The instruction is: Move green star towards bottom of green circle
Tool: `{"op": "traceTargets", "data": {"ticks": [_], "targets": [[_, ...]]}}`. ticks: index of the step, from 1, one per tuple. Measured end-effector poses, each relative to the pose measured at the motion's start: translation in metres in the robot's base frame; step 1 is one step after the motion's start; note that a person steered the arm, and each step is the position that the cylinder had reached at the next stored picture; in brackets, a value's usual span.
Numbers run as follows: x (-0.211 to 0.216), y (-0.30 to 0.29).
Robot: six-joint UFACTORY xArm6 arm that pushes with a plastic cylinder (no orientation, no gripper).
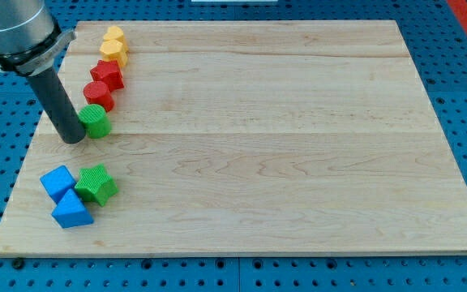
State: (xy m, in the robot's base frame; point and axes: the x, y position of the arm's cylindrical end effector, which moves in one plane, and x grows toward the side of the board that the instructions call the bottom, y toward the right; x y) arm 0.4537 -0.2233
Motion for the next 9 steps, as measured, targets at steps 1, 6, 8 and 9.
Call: {"op": "traceTargets", "data": {"ticks": [1,6,8,9], "targets": [[0.032,0.029],[0.107,0.077],[0.128,0.057],[0.100,0.032]]}}
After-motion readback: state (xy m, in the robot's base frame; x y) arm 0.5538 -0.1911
